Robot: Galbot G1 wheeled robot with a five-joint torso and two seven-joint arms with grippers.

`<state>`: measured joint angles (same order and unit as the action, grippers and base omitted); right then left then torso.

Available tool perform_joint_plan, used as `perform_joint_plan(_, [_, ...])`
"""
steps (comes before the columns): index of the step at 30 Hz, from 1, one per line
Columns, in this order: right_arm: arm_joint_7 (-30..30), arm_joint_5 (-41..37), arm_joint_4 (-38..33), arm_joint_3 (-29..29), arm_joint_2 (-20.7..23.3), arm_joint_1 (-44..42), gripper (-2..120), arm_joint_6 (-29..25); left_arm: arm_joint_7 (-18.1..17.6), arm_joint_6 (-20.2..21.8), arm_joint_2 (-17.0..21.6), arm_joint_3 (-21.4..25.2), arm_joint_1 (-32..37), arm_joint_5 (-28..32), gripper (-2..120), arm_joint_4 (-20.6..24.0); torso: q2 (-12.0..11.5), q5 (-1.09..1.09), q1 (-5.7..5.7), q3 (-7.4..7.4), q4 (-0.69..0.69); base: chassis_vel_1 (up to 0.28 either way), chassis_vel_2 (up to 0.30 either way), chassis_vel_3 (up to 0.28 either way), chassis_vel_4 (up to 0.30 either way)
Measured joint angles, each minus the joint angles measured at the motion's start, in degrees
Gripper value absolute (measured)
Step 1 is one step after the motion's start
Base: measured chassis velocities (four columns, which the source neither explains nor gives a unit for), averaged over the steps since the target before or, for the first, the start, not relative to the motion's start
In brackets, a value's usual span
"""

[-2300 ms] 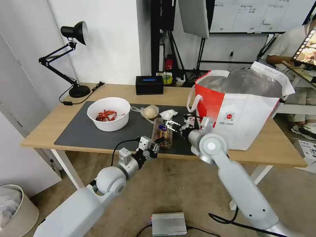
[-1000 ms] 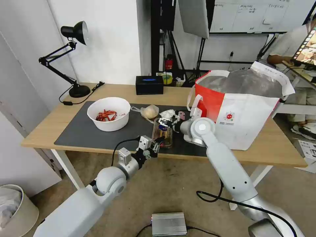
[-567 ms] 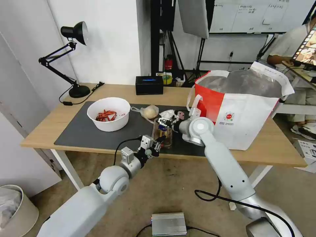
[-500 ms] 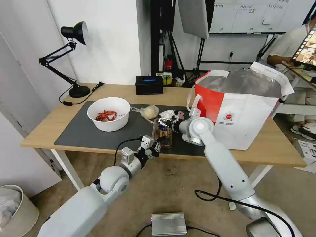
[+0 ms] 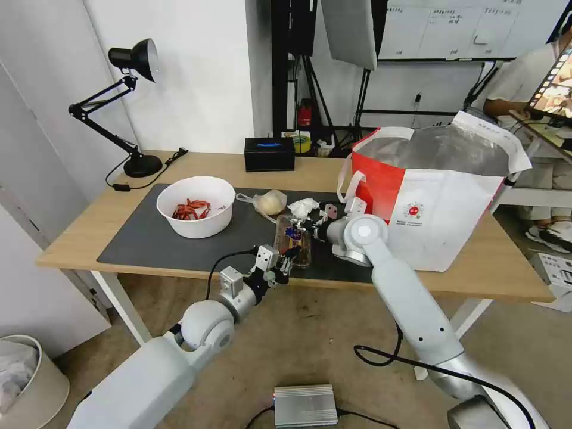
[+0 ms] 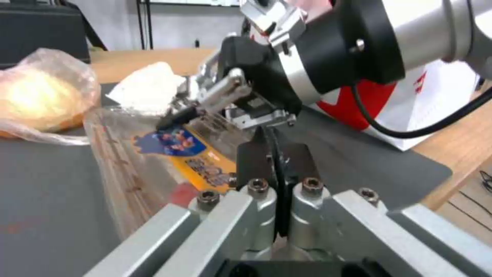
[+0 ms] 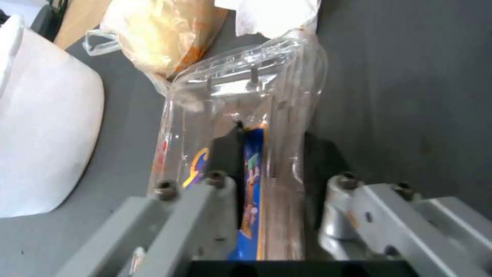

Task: Pick up the trash from the table and place it into the takeout bag.

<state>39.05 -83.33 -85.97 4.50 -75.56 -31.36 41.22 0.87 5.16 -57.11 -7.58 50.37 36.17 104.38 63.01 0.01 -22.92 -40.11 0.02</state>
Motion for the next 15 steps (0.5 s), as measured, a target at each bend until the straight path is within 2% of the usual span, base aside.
perform_joint_plan(1, [0.0,0.0,0.0,0.0,0.0,0.0,18,0.0,0.0,0.0,0.0,0.0,0.0,0.0,0,0.0,0.0,0.00,0.00,0.00,0.00,0.000,0.000,0.000,0.000])
perform_joint_plan(4, [0.0,-0.1,0.0,0.1,0.1,0.0,5,0.0,0.0,0.0,0.1,0.2,0.0,0.1,0,0.4,0.0,0.00,0.00,0.00,0.00,0.000,0.000,0.000,0.000])
perform_joint_plan(6, [0.0,-0.1,0.1,0.1,0.2,0.0,1,0.0,0.0,0.0,0.2,0.2,0.1,0.2,0,0.6,0.0,0.00,0.00,0.00,0.01,0.000,0.000,0.000,0.000])
perform_joint_plan(15, [0.2,-0.2,0.1,0.2,0.2,0.1,0,0.1,-0.1,-0.2,0.8,2.2,1.6,0.4,0,2.0,0.0,-0.01,0.00,0.00,-0.01,0.000,0.000,0.000,0.000])
